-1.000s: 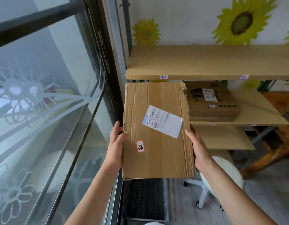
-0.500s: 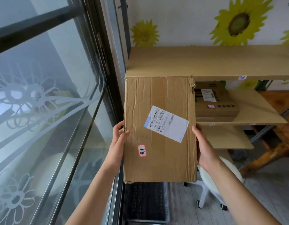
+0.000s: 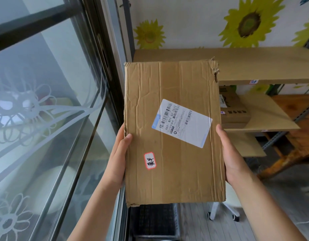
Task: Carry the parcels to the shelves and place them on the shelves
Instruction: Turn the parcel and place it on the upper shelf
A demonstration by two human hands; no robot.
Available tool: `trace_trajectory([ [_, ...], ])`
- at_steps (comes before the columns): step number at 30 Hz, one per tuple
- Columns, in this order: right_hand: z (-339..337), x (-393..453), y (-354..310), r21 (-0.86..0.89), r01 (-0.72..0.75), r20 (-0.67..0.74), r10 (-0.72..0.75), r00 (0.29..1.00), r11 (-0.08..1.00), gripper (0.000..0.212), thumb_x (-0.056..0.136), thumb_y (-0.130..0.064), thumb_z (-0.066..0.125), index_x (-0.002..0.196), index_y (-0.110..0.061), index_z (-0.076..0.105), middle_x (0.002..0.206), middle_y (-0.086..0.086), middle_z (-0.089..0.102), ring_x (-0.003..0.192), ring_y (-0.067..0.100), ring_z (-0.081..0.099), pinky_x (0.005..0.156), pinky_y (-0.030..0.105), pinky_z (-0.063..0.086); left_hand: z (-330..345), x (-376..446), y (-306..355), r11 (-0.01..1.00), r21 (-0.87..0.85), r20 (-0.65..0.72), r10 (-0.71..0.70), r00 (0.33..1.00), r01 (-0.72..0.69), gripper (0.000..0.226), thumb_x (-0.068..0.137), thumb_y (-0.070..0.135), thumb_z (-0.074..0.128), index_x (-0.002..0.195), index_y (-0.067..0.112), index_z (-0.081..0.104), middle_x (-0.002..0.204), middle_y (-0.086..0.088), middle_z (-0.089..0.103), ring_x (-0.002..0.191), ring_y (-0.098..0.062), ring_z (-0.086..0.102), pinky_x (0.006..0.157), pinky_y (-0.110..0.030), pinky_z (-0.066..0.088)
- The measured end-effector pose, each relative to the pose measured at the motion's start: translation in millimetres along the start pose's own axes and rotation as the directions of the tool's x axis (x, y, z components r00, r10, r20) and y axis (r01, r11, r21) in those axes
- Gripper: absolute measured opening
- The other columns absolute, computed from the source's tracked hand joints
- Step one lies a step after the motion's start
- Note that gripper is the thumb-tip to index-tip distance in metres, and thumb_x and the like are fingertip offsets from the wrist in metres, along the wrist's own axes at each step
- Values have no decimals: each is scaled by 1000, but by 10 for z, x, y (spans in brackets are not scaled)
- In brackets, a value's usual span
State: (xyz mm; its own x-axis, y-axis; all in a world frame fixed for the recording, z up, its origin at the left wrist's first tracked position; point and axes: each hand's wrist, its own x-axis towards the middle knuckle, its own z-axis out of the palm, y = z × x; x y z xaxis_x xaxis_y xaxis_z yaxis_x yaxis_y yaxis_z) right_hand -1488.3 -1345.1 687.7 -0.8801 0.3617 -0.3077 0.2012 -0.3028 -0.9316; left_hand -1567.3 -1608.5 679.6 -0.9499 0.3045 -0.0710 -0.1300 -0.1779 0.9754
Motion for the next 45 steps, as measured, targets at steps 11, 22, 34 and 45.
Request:
trace_trajectory([
  [11, 12, -328, -417, 72, 80, -45, -77, 996, 994, 61, 65, -78, 65, 111, -39, 74, 110, -12, 79, 113, 14, 68, 106, 46, 46, 128, -132, 352, 998, -16, 21, 66, 998, -66, 66, 82, 52, 58, 145, 34, 52, 141, 4, 65, 131, -22, 60, 113, -53, 40],
  [22, -52, -268, -410, 69, 10, -69, -6, 998, 998, 50, 80, -70, 56, 110, -34, 72, 98, -9, 81, 105, 15, 72, 102, 45, 48, 204, -118, 344, 994, 30, 12, 104, 995, -104, 54, 93, 41, 49, 146, 33, 51, 139, 7, 66, 128, -15, 62, 106, -41, 46],
  [34, -66, 52, 112, -2, 17, -79, -17, 997, 1000, 85, 83, -75, 56, 154, -30, 41, 159, -9, 43, 148, 14, 36, 125, 46, 23, 59, 92, -301, 991, 90, -57, -93, 994, 98, 44, 105, 33, 46, 149, 35, 48, 138, 10, 66, 125, -11, 64, 104, -37, 50],
  [45, 4, 151, 626, -189, -82, -17, 80, 997, 979, 61, 105, -48, 32, 161, -26, 18, 169, -10, 17, 152, 4, 13, 119, 28, 11, -113, 45, -914, 948, 93, -147, -288, 946, 304, 75, 79, 68, 65, 148, 44, 48, 149, 8, 55, 132, -15, 57, 112, -48, 44],
])
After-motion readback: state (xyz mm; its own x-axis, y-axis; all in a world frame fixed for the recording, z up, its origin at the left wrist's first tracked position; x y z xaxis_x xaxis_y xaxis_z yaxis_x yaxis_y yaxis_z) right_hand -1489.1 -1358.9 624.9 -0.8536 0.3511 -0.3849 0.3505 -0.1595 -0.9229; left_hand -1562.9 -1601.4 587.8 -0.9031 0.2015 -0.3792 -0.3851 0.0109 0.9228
